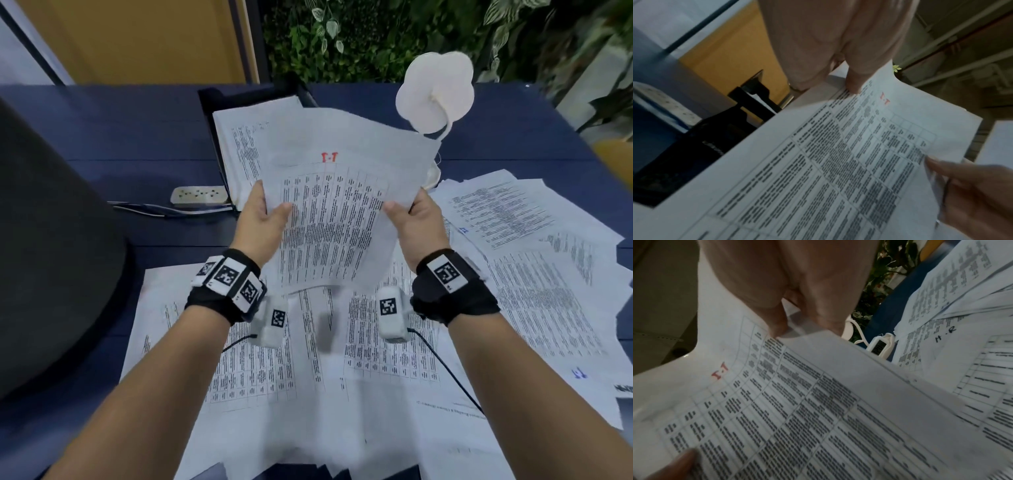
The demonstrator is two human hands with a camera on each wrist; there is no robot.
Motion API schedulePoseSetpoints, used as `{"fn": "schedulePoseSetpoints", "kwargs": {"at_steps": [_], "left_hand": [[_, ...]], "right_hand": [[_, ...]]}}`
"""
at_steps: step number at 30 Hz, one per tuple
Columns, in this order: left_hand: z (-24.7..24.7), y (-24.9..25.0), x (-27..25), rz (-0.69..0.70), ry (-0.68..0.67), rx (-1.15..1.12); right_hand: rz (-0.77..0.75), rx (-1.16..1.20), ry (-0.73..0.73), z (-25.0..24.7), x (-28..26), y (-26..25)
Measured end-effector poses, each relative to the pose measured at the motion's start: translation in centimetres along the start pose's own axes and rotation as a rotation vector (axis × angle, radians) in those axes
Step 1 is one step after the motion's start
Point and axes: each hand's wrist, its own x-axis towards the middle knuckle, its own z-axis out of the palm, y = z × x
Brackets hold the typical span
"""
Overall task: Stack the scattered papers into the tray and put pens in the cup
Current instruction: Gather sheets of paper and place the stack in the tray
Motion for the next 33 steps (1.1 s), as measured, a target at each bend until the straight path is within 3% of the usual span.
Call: {"fn": "schedulePoseSetpoints", "kwargs": {"at_steps": [4, 7, 13, 17, 21, 24, 26, 30, 33], "left_hand": [[1.4, 1.2, -0.9, 0.051, 0.055, -0.022], [1.5, 0.4, -1.0, 0.019, 0.086, -0.035], [1.3, -2.1, -0.3, -0.135, 0.091, -0.121], [2.3, -3.8, -0.2, -0.251, -0.058, 0.063], [3.0, -4.5, -0.6, -0.305, -0.025, 0.088], [2.5, -4.4, 0.0, -0.282, 0.059, 0.05], [1.6, -3.7, 0.7, -0.205, 0.136, 0.075], [-0.9, -1.8, 3.0, -0.038, 0.283, 0.009], [-2.6, -1.0, 3.9, 0.025, 0.253, 0.117]], "right_hand": [[-0.079, -0.012, 0.102, 0.2, 0.0, -0.1], [-0.066, -0.024, 0.09, 0.1, 0.0, 0.9], [0.177, -0.139, 0.03, -0.8, 0.5, 3.8], [0.346, -0.381, -0.097, -0.6, 0.3, 6.3], [0.447, -0.559, -0.106, -0.8, 0.0, 8.1], [0.504, -0.609, -0.113, -1.1, -0.2, 8.7], [0.51, -0.45, -0.069, -0.8, -0.3, 8.0], [0.348, -0.286, -0.001, 1.1, 1.3, 5.1], [0.319, -0.225, 0.009, 3.4, 3.7, 3.6]]}}
